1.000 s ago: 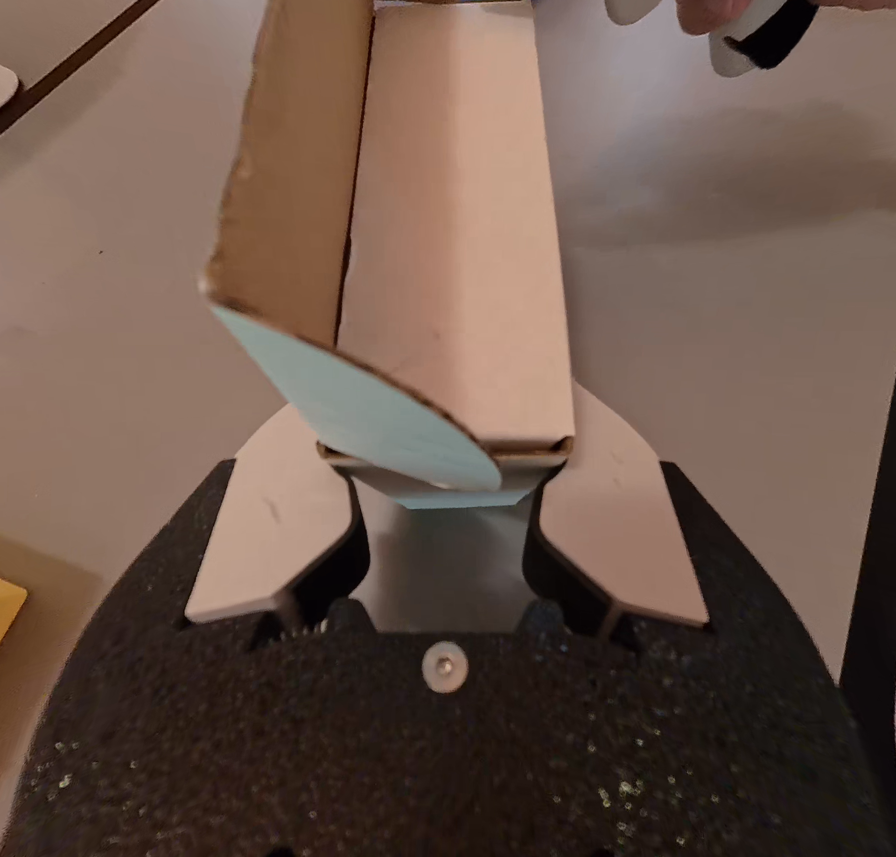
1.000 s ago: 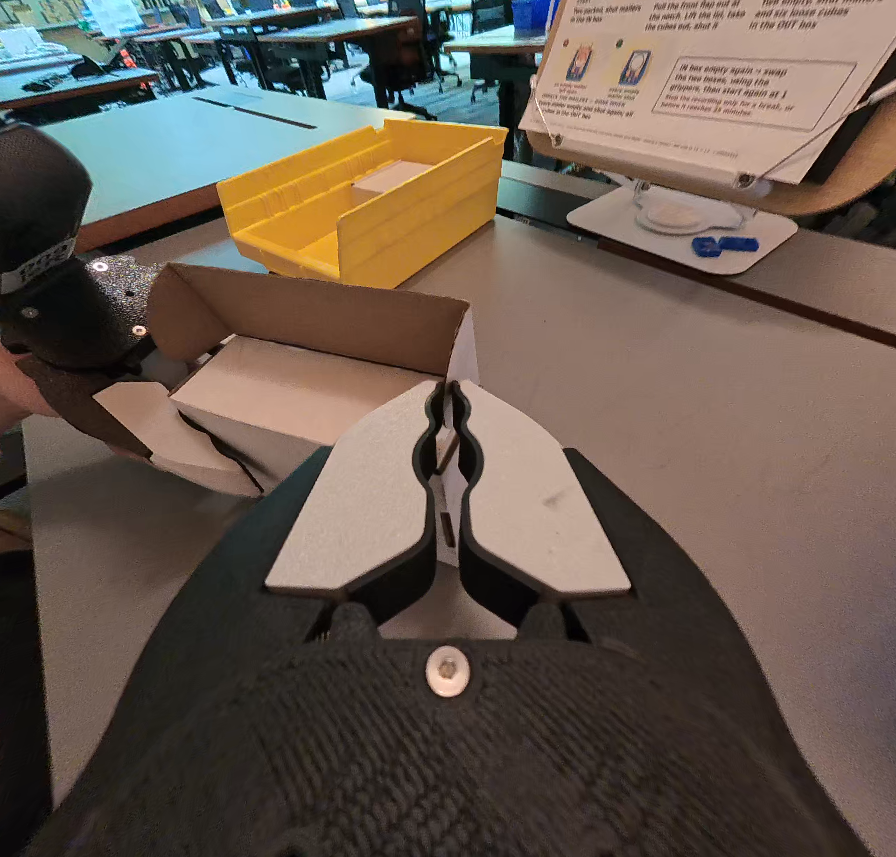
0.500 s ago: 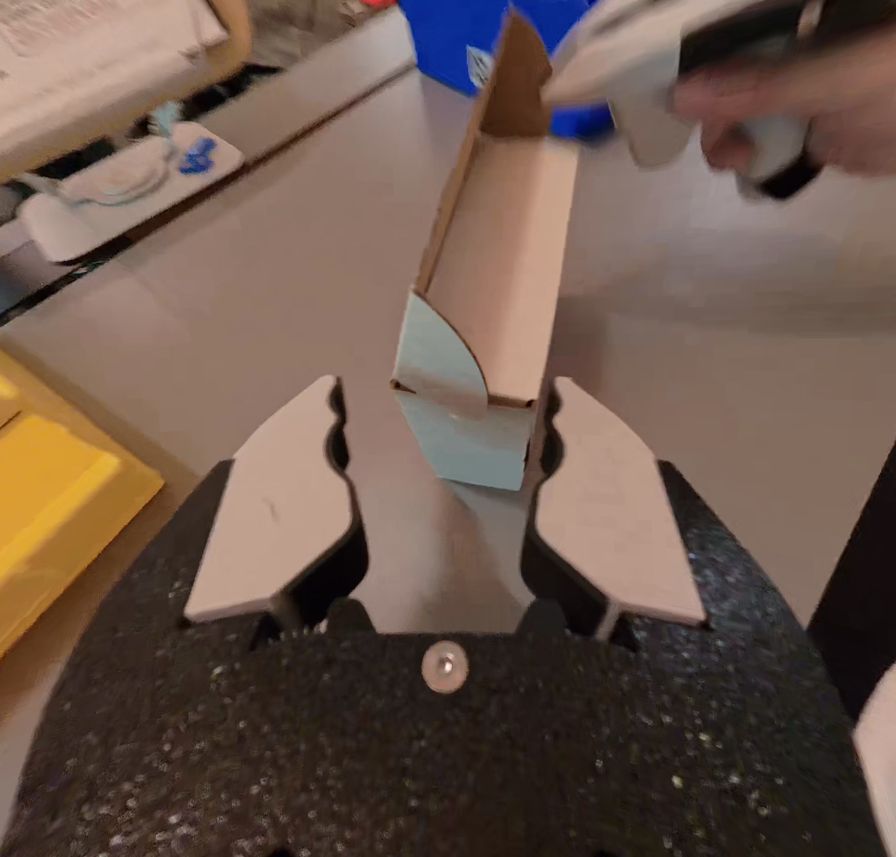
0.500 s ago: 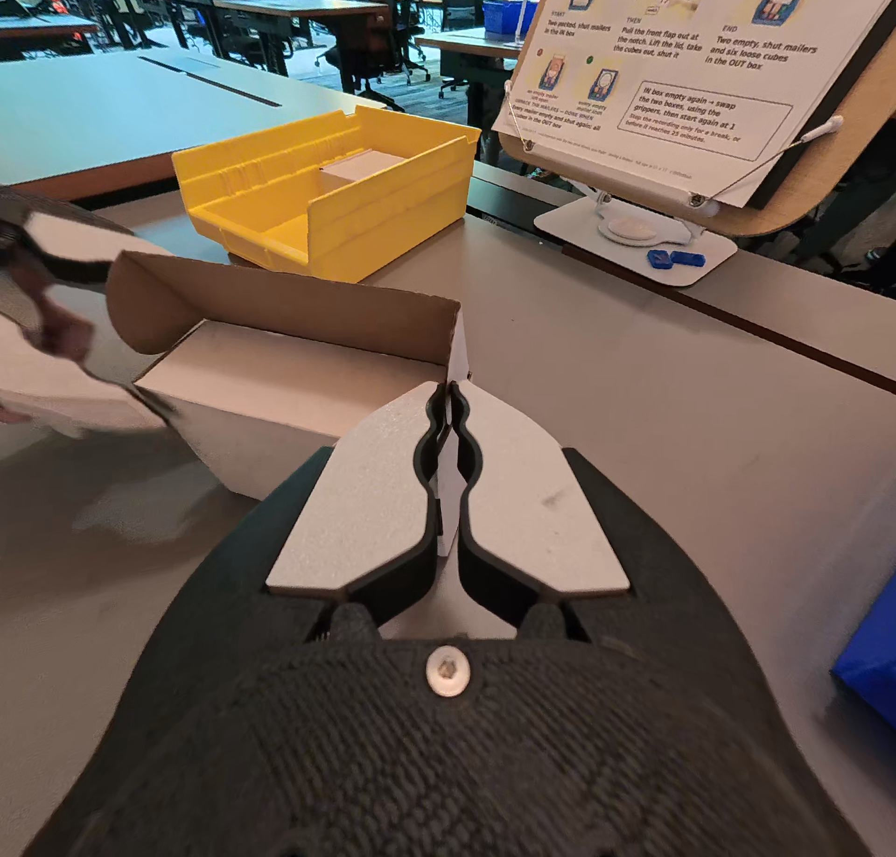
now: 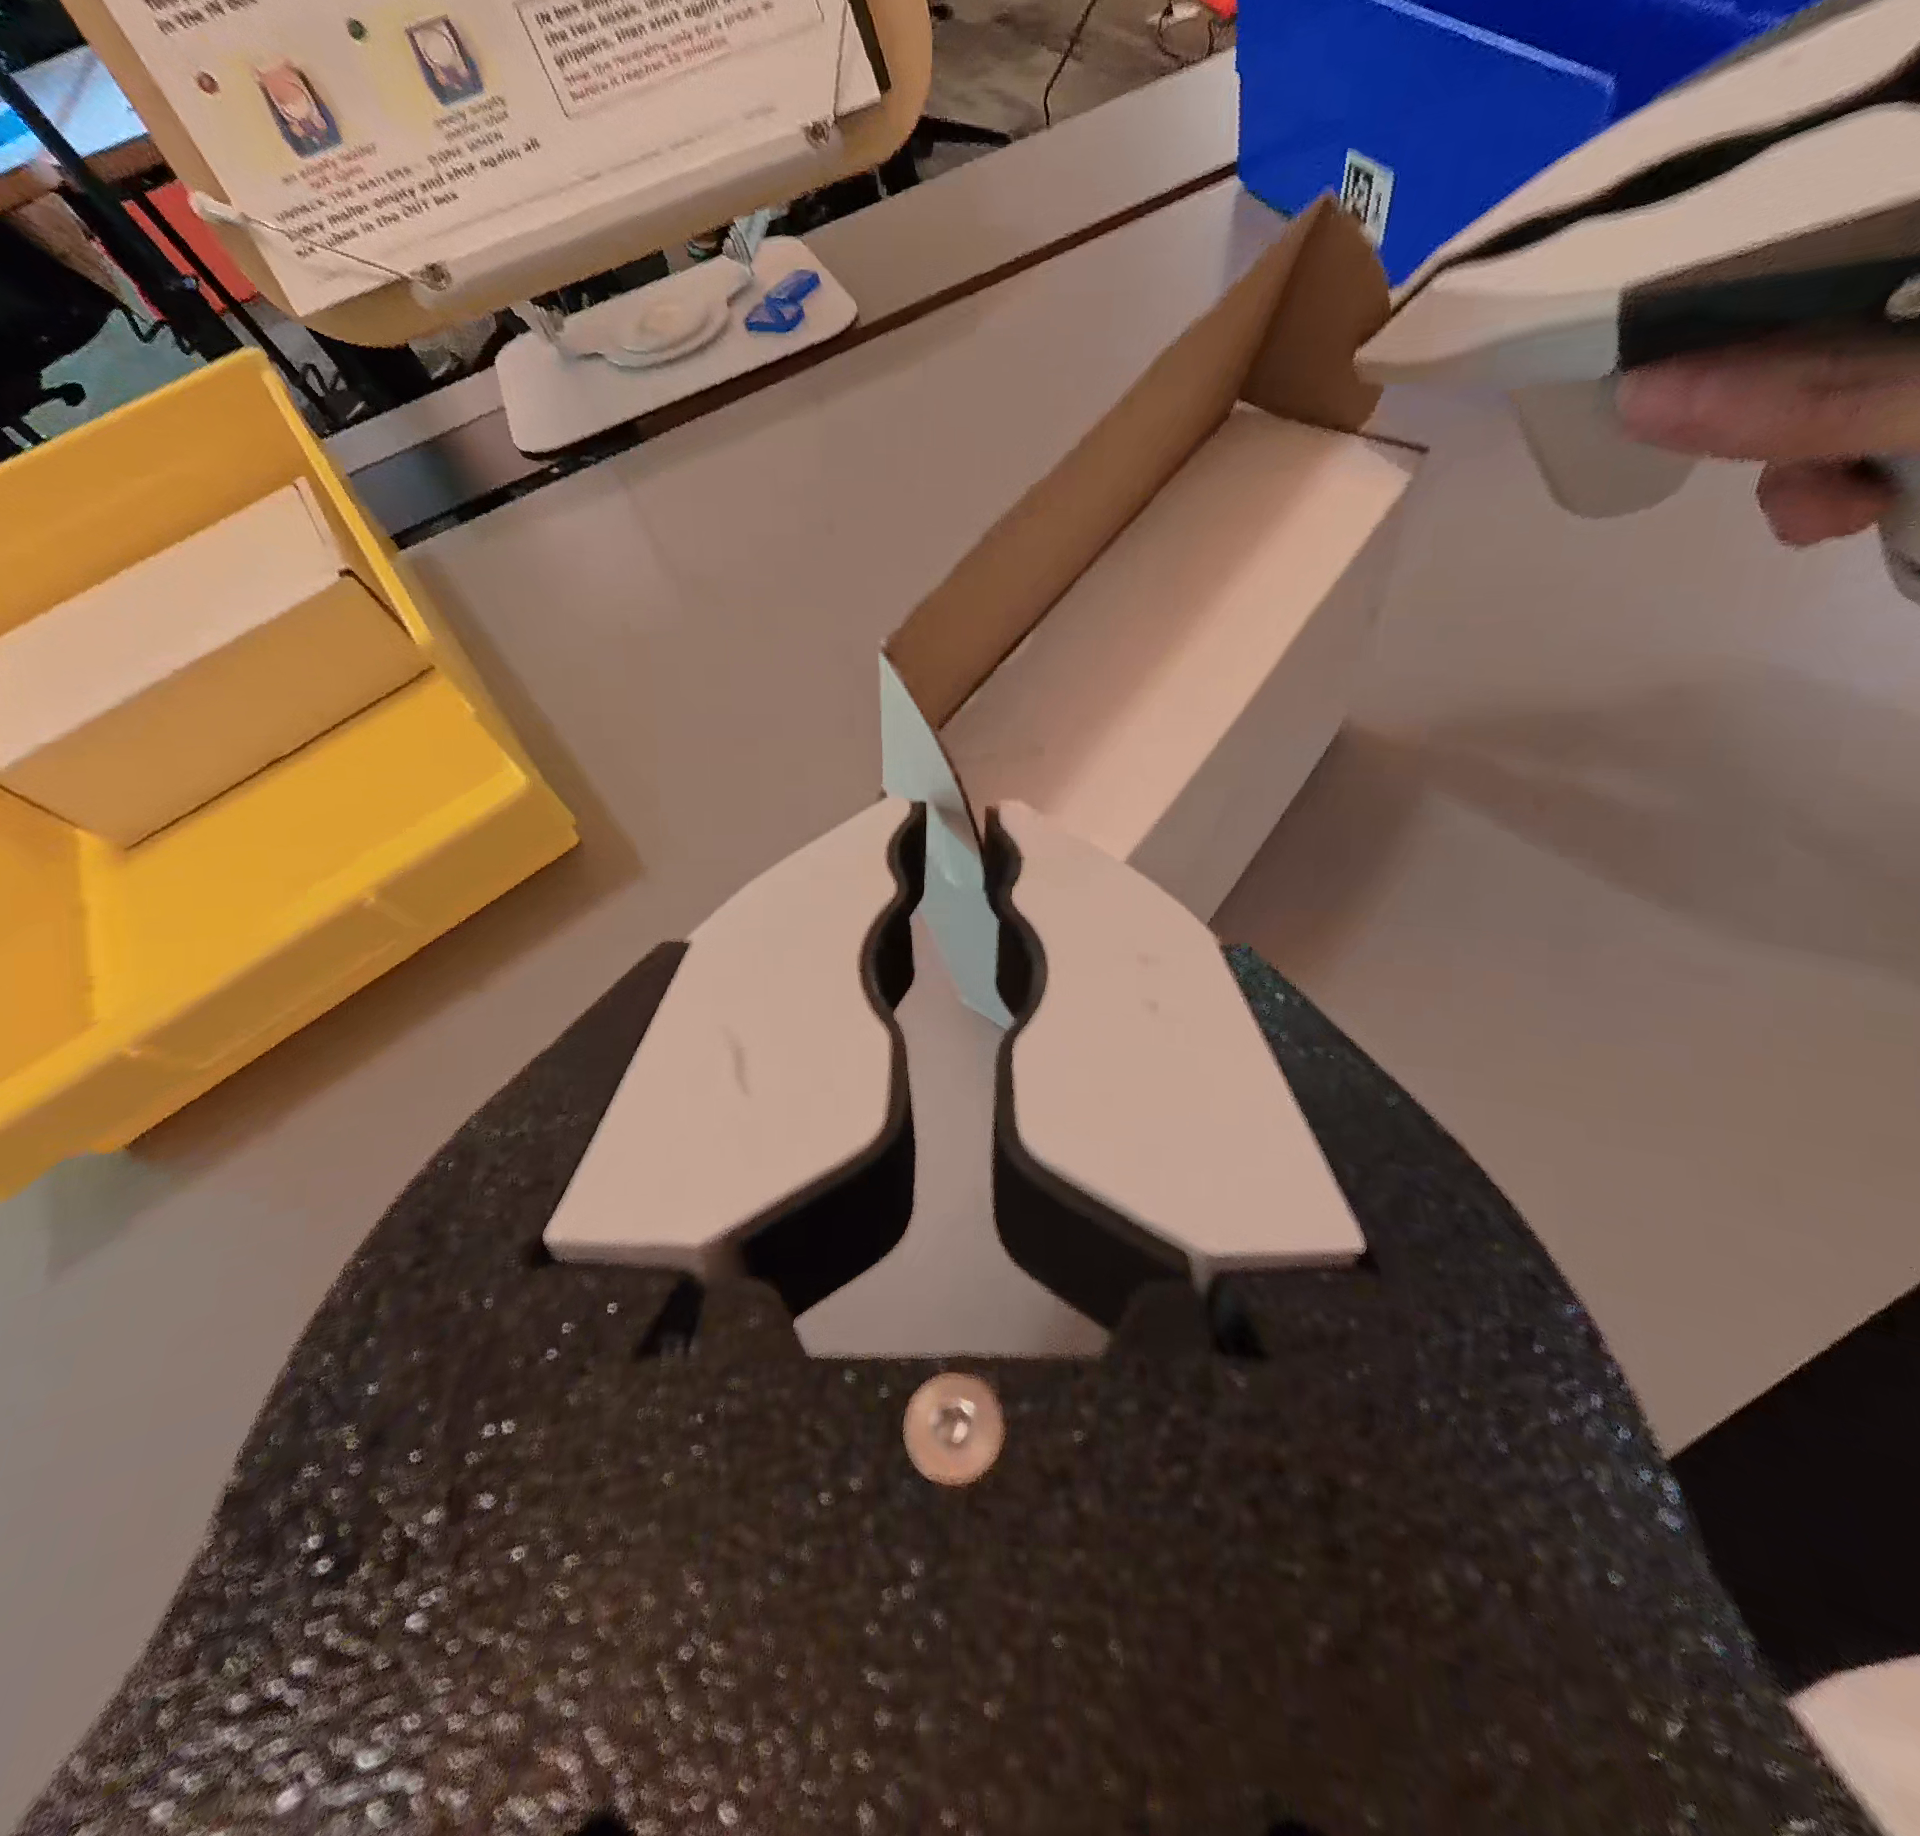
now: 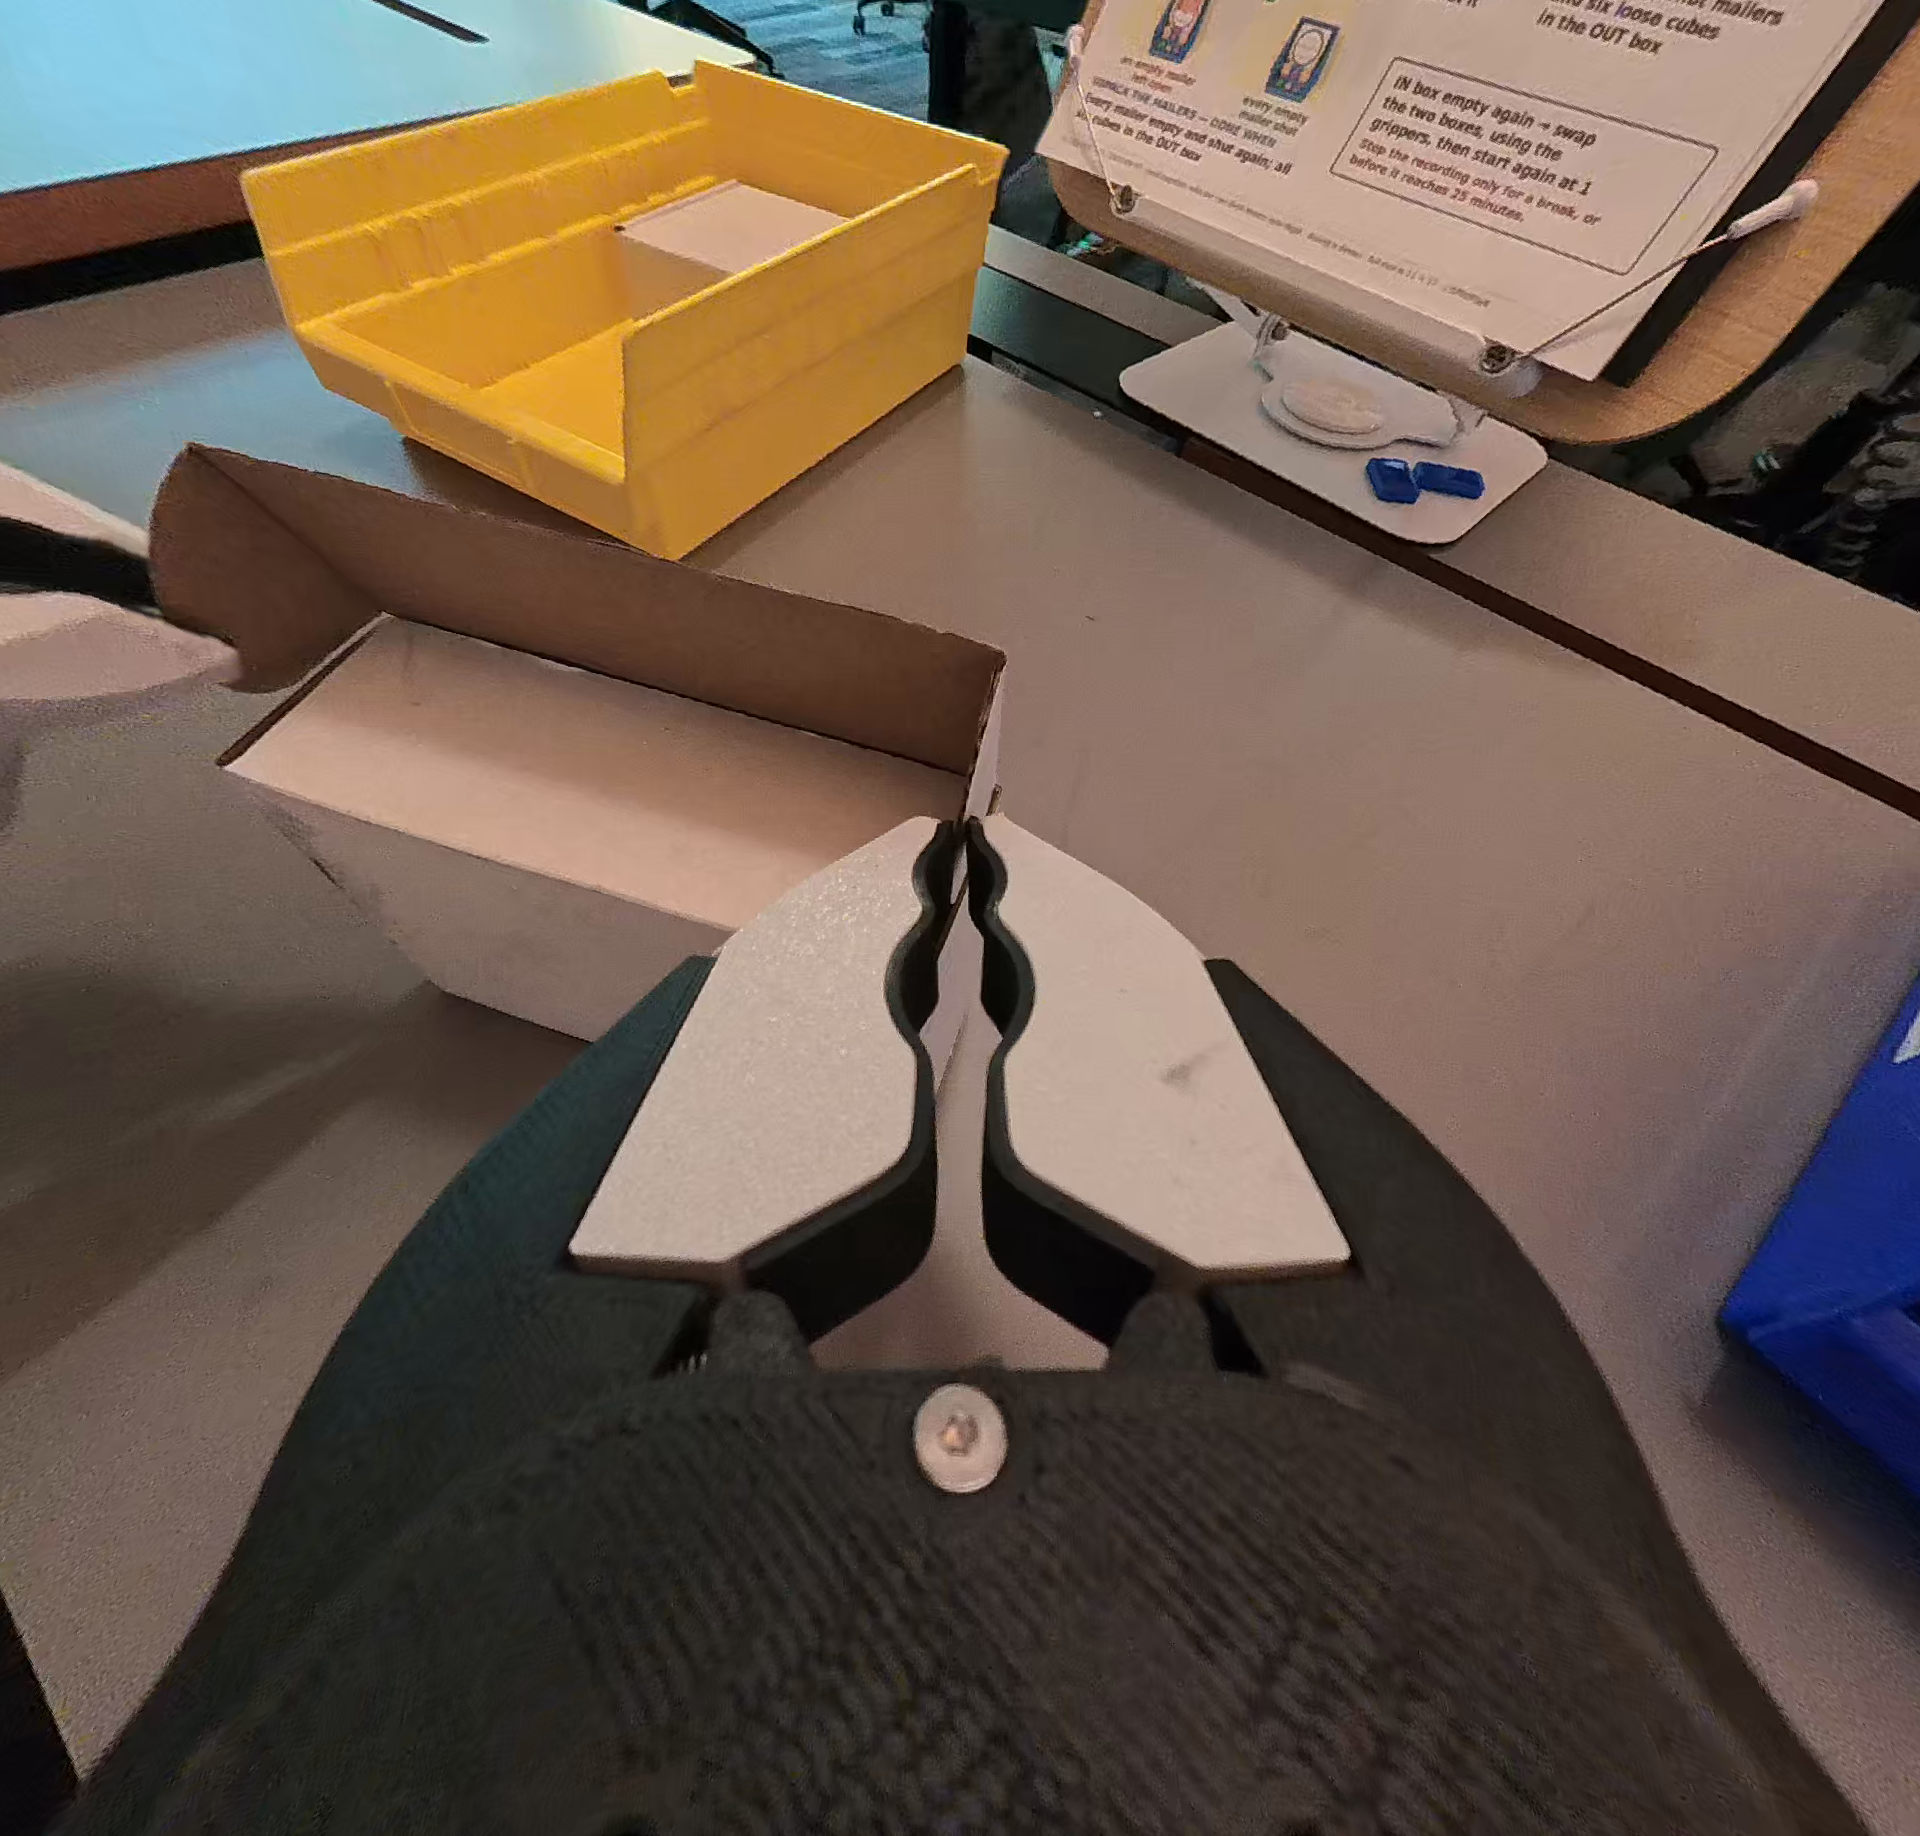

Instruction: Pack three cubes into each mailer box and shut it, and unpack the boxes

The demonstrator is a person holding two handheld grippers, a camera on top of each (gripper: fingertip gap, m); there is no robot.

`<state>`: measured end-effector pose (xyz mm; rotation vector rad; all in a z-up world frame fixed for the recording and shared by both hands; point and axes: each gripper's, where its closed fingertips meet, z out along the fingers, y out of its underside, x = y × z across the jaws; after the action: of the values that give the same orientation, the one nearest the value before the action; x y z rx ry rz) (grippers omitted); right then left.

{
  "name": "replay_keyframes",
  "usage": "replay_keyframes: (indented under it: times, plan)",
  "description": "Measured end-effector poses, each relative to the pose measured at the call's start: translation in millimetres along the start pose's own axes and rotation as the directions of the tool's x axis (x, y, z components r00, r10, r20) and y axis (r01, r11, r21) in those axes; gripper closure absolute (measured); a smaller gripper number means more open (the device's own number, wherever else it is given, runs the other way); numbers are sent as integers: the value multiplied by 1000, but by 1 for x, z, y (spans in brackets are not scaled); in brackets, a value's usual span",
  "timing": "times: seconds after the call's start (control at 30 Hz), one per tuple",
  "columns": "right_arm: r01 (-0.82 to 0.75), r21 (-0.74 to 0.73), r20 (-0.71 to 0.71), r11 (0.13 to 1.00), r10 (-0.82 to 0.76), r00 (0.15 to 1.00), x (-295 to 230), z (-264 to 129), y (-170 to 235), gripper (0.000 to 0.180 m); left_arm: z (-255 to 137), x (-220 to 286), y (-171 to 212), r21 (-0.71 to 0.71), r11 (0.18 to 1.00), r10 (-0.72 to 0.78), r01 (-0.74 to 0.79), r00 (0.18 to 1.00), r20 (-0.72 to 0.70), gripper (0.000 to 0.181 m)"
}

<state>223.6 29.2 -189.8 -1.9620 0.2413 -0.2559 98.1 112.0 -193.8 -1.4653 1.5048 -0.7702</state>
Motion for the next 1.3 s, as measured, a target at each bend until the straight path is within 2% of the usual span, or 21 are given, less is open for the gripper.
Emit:
replay_keyframes:
  times: [0.03, 0.2, 0.27, 0.37, 0.53, 0.73, 0.8, 0.87, 1.03, 1.13, 1.3]
  plan:
    - [3, -3, -9, 1000, -3, 1000, -1, 1, 0, 178, -1, -1, -3, 10, 1000, -5, 5, 1000, 0, 174]
    - [33, -8, -12, 999, -33, 999, -10, 4, 0, 177, 0, -18, 0, -33, 999, -10, 12, 999, 42, 176]
    - [34, -6, 1, 999, -34, 999, -16, 5, -1, 176, 0, -23, -3, -13, 997, -76, 77, 996, 47, 176]
    - [59, -9, -36, 998, -59, 998, -17, 6, -2, 176, 2, -25, -5, -17, 975, -221, 221, 975, -22, 176]
    - [118, -8, -87, 993, -119, 989, -22, 8, -3, 176, 6, -34, -6, -20, 889, -457, 458, 882, -113, 176]
    - [243, -45, -164, 969, -247, 955, -23, 8, -3, 175, 6, -39, -14, -32, 742, -656, 670, 715, -243, 176]
    - [256, -38, -151, 966, -258, 954, -29, 9, -3, 175, 8, -45, -7, -49, 754, -649, 655, 731, -211, 176]
    - [268, -31, -151, 963, -270, 951, -34, 11, -4, 175, 9, -48, -2, -41, 795, -602, 605, 781, -168, 177]
    - [268, -22, -145, 963, -268, 952, -37, 12, -5, 175, 10, -54, 0, -15, 931, -365, 365, 931, -11, 177]
    - [261, -14, -124, 965, -260, 957, -41, 12, -6, 175, 15, -60, 2, -37, 960, -276, 279, 958, 75, 175]
    - [278, -17, -130, 960, -278, 952, -43, 13, -6, 175, 24, -62, 8, -98, 971, -211, 220, 973, 96, 172]
